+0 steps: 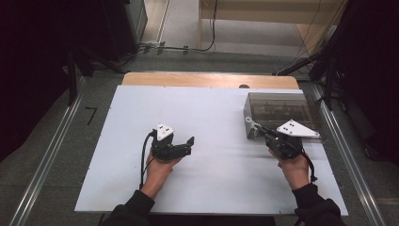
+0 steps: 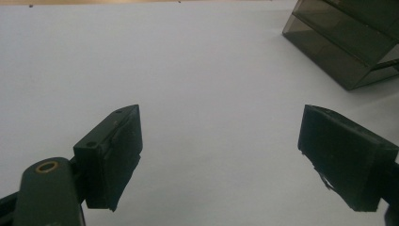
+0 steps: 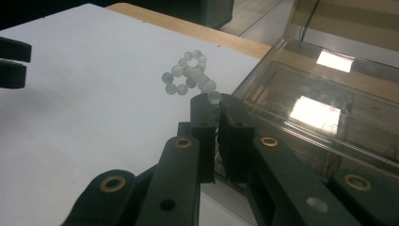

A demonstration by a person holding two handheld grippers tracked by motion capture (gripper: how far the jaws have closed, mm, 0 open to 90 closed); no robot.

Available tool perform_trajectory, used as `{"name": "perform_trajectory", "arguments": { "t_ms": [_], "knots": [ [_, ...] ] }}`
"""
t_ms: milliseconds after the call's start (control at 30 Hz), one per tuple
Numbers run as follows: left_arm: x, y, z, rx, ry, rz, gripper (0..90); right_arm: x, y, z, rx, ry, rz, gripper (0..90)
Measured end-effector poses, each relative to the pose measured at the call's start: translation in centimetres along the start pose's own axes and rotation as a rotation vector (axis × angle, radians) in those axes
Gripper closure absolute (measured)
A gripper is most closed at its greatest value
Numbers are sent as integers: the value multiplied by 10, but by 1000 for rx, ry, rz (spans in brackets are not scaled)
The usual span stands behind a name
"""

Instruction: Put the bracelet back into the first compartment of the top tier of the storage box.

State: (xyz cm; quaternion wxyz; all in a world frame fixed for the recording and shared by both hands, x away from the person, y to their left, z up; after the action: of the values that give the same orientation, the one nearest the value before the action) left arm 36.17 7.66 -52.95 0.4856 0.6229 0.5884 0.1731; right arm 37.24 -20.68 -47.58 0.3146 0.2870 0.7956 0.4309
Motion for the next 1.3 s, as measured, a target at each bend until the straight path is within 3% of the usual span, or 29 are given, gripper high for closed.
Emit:
{"name": "perform_trajectory", "arguments": {
  "t_ms": [433, 1300],
  "knots": [
    [24, 5, -13, -21, 29, -45, 144, -17, -14, -6, 26, -31, 23, 830],
    [57, 7, -36, -54, 78, -84, 151, -28, -30, -14, 67, -39, 39, 800]
  ]
}}
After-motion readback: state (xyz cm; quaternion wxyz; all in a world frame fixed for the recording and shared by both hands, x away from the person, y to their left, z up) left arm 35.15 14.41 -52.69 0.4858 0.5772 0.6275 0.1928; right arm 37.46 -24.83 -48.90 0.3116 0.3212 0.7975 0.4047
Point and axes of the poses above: each handheld gripper's, and its own axes: z roughly forward along the jaws, y roughly out of its top, x roughly to its left, the point moved 9 cm from there along z, roughly forward along the jaws, and after that the axes turned 13 degrees about -z, right-handed, at the moved point
